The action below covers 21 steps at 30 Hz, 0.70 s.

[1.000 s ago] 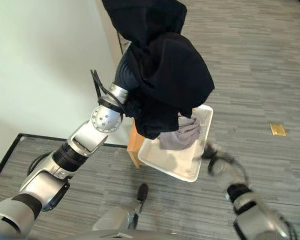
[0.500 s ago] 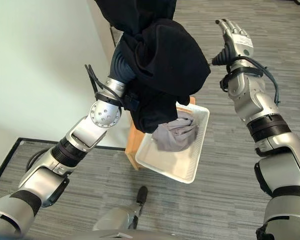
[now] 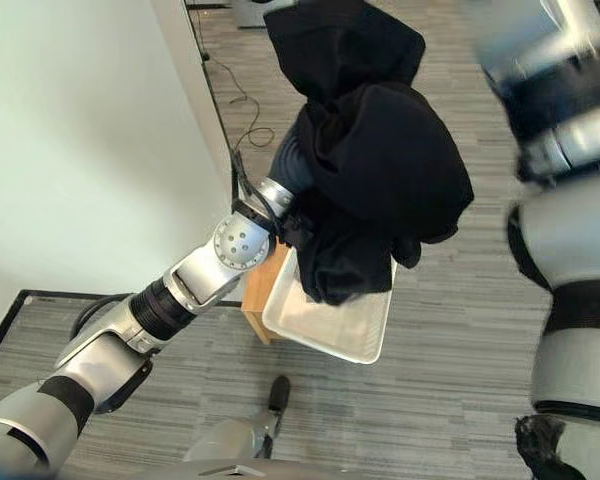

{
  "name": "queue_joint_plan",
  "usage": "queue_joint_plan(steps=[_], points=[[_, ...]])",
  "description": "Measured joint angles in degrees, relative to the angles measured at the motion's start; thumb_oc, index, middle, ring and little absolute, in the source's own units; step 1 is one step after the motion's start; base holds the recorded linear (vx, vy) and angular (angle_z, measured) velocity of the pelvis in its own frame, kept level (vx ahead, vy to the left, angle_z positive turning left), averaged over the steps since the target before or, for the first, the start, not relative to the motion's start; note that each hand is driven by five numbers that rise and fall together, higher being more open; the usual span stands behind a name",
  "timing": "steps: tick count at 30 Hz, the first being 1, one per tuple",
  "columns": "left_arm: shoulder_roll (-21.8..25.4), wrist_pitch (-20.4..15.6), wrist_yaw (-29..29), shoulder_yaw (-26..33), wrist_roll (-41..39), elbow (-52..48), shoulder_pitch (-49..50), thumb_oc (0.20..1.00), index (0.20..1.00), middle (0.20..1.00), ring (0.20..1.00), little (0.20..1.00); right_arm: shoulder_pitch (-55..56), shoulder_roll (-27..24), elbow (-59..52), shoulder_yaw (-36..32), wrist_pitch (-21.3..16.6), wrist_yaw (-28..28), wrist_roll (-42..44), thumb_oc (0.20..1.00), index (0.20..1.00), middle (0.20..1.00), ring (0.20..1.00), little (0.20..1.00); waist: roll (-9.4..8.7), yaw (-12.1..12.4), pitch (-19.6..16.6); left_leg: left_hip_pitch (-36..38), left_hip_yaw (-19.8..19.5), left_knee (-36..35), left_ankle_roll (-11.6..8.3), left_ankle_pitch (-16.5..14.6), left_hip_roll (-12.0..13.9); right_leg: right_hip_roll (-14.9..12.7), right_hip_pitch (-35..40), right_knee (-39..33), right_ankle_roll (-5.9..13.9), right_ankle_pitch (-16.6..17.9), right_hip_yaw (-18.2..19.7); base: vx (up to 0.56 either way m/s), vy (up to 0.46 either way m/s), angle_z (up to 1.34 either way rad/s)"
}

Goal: Pick up bed clothes into laundry basket.

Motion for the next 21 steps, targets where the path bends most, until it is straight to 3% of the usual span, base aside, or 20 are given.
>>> queue_joint_plan(steps=[10, 16, 19, 21], points=[[2.84, 0.61, -4.54, -4.23, 0.39, 1.45, 5.55, 0.200, 0.200, 0.200, 0.200, 0.200, 2.24, 3.06, 0.01, 1.83, -0.20, 1.34, -0.06, 1.000, 1.000, 1.000, 1.000, 1.000, 0.23, 0.84, -0.37, -0.47, 0.26, -0.02, -0.65, -0.45, 0.52, 0.43, -0.58, -0.24, -0.28, 0.15, 0.21, -0.01, -0.013, -0.03], [3.75, 1.16, -3.83, -4.49, 9.12, 4.07, 8.99, 0.200, 0.200, 0.200, 0.200, 0.200, 3.53, 3.00, -0.01, 1.87, -1.50, 1.51, 1.27, 1.000, 1.000, 1.000, 1.000, 1.000, 0.23, 0.85, -0.39, -2.45, 0.36, 0.00, -0.24, 0.32, 0.92, 0.64, -2.94, 0.23, -0.37, 0.22, 0.62, -0.07, -0.028, -0.03], [3.41, 1.37, -2.49, -4.81, 13.64, 6.95, 8.94, 0.200, 0.200, 0.200, 0.200, 0.200, 5.23, 2.05, -2.76, 1.71, -2.16, 1.52, 1.84, 1.000, 1.000, 1.000, 1.000, 1.000, -0.86, 0.39, 0.29, -4.02, 0.87, 0.00, -0.48, 0.54, 1.99, 1.36, -5.03, 0.58, -0.58, 0.37, 1.40, -0.09, -0.065, -0.16], [3.36, 1.38, -1.61, -4.79, 15.90, 9.50, 8.95, 0.200, 0.200, 0.200, 0.200, 0.200, 9.54, -1.73, -9.79, 0.27, -3.07, 1.16, 2.06, 1.000, 1.000, 1.000, 1.000, 1.000, -3.28, 0.65, 1.87, -4.68, 1.61, 0.01, -0.76, 0.74, 3.19, 2.39, -6.32, 1.02, -0.56, 0.36, 1.89, -0.11, -0.079, -0.23]])
